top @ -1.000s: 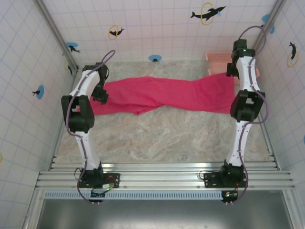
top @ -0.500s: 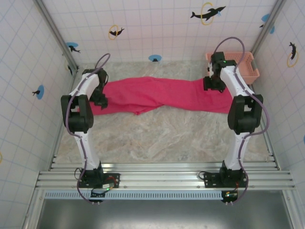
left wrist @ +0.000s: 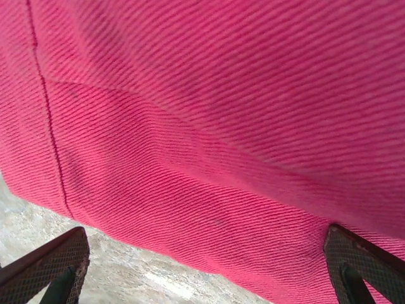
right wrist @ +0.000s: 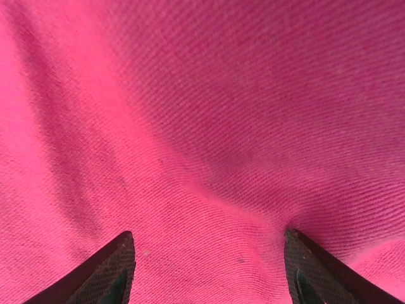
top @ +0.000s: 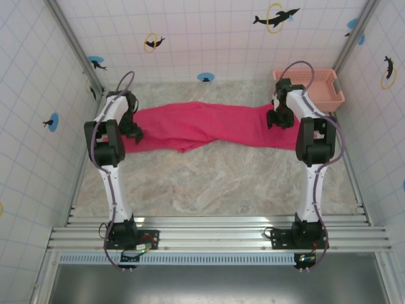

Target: Roll up the long pants

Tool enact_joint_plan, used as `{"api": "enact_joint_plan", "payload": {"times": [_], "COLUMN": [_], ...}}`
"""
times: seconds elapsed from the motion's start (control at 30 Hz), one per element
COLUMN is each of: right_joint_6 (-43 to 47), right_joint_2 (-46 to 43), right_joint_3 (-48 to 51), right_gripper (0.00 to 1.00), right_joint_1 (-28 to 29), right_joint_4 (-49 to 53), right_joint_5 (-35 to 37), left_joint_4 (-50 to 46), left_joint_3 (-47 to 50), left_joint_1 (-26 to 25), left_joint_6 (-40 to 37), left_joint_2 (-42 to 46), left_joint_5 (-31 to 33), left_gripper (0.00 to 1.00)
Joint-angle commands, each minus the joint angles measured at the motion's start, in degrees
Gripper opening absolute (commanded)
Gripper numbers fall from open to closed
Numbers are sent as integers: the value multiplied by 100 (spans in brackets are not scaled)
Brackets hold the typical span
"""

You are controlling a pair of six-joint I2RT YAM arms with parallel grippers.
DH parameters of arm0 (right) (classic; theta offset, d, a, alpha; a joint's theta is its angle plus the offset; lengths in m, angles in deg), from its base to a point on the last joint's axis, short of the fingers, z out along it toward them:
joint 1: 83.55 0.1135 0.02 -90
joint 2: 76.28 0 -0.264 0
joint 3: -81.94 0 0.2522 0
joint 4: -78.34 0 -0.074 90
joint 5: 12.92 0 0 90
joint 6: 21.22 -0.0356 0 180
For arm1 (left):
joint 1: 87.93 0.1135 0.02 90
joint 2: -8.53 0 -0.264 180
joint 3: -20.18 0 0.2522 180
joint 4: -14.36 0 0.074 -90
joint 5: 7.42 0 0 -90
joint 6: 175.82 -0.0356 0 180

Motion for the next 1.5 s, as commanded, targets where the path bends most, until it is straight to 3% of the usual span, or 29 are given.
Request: {"api": "enact_joint_plan", "payload": {"times": [0.0,0.23,0.5,0.7,0.97,1.23,1.33,1.47], "right_joint_6": [19,-164,-310,-318,-82,283,157,-410], "right_joint_2": [158,-305,-778,-1259,-1326,-815,-1050,-1863], "right_joint_3": [71,939,1931,2485,2386,1183,1062,1988], "right_gripper": [64,63,62,62,62,63,65,66], "right_joint_1": [-5,141,294,411,-15,-396,-493,-853], "right_joint_4": [434,374,363,482,823,887,805,322], "right_joint_5": [14,-140,-379,-334,-12,-24,-362,-1158], "left_joint_4": [-262,-294,-1029,-916,-594,-385,-331,-337], "left_joint_3": [152,-116,-1647,-1778,-1927,-2045,-2112,-2066], "left_joint_1": [249,870,920,1114,1516,1562,1562,1562], "left_joint_6": [185,5,-926,-1221,-2004,-2419,-2496,-2493], "left_joint_2": [-10,-101,-1065,-1183,-1269,-1434,-1290,-1012], "left_joint_5": [-58,-68,563,785,1353,1428,1392,1060], "left_gripper": [97,97,97,97,97,97,97,97]}}
